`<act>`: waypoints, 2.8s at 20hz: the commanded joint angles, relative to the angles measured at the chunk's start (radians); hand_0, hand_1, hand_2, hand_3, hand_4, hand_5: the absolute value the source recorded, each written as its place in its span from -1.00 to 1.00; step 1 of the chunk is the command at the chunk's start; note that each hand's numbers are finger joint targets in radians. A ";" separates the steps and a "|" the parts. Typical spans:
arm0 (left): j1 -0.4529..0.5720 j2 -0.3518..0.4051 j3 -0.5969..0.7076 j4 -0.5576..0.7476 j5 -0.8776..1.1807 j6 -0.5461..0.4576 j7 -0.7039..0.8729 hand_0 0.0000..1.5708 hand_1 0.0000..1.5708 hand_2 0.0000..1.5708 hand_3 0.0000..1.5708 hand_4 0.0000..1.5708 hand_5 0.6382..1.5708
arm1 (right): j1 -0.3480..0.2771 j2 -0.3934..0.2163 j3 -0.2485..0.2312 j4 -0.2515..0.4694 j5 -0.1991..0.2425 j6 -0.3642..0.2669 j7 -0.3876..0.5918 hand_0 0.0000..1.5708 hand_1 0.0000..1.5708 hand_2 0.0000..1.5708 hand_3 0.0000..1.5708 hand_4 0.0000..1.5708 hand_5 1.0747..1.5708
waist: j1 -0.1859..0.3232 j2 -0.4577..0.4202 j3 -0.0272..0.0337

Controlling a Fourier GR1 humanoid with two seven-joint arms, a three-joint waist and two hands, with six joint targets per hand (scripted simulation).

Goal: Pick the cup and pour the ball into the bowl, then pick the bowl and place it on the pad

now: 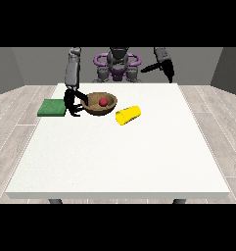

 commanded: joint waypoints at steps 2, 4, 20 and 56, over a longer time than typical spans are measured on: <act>0.037 -0.026 0.000 0.006 -0.012 0.043 -0.004 -1.00 -1.00 -1.00 -1.00 -1.00 1.00 | -0.019 -0.023 0.027 0.013 0.027 -0.031 0.109 1.00 1.00 1.00 1.00 0.30 0.93 | -0.036 -0.032 0.0118; 0.088 0.013 0.057 0.096 0.029 0.012 -0.078 -1.00 -1.00 -1.00 -1.00 -1.00 1.00 | -0.029 0.022 0.080 -0.036 0.055 -0.051 0.198 1.00 1.00 1.00 1.00 0.31 0.95 | -0.090 -0.098 0.0112; 0.114 0.007 0.067 0.155 0.003 0.081 -0.137 -1.00 -1.00 -1.00 -1.00 -1.00 0.99 | 0.018 -0.154 0.001 -0.129 -0.048 0.145 0.300 1.00 1.00 1.00 1.00 0.35 0.95 | -0.162 -0.079 0.0117; 0.096 0.009 0.001 -0.306 -0.031 0.107 -0.012 -1.00 -1.00 -1.00 -1.00 -1.00 0.99 | -0.039 -0.526 -0.171 0.142 -0.118 0.434 0.086 1.00 1.00 1.00 0.32 -0.07 1.00 | -0.112 0.262 0.0124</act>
